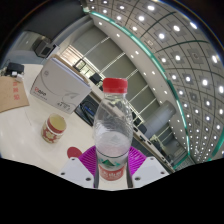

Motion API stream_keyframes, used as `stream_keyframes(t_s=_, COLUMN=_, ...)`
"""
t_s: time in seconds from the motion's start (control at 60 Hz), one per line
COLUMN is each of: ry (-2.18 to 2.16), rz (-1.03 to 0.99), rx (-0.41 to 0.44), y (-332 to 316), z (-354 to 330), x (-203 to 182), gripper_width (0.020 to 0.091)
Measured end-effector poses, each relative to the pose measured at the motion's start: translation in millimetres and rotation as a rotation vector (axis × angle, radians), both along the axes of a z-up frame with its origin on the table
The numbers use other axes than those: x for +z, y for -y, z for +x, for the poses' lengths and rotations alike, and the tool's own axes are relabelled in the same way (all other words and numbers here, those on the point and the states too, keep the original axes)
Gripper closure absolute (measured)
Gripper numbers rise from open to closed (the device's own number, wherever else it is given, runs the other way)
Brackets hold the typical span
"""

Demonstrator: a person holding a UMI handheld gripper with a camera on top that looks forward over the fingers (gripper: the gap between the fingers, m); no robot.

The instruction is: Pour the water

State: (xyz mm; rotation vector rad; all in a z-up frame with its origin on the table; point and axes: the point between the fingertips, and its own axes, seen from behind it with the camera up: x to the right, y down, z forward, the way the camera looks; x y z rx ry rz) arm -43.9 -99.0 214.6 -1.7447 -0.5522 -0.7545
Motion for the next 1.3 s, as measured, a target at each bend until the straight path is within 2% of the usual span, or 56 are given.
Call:
stream_keyframes(t_s=0.317, ry=0.682, rz=-0.015, rx=0.057, y=-110, z=-1, x=-13, gripper_width=0.0728)
stream_keyframes(t_s=0.55, ry=1.121, rz=-0.019, rx=0.130, y=-142, z=-17, x=-33, gripper_width=0.0728)
stream_keyframes(t_s=0.733, ry=1.185, rz=-0.017, rx=0.166, y=-150, z=-22, x=-37, gripper_width=0.0725)
stream_keyframes(t_s=0.933, ry=0.971, rz=-0.006, rx=0.192, y=-148, z=-22, x=-27, gripper_width=0.0724)
stream_keyframes(t_s=1.1, ry=0.392, rz=-0.044, rx=0.163, y=-136, z=-15, x=-22, gripper_width=0.0724)
stream_keyframes(t_s=1.233, ry=-0.062, rz=-0.083, rx=0.224, y=-128, z=-29, x=-31, gripper_width=0.0724)
stream_keyframes(t_s=1.3, ry=-0.250, rz=-0.112, rx=0.218, y=-126, z=-30, x=-44, gripper_width=0.0724)
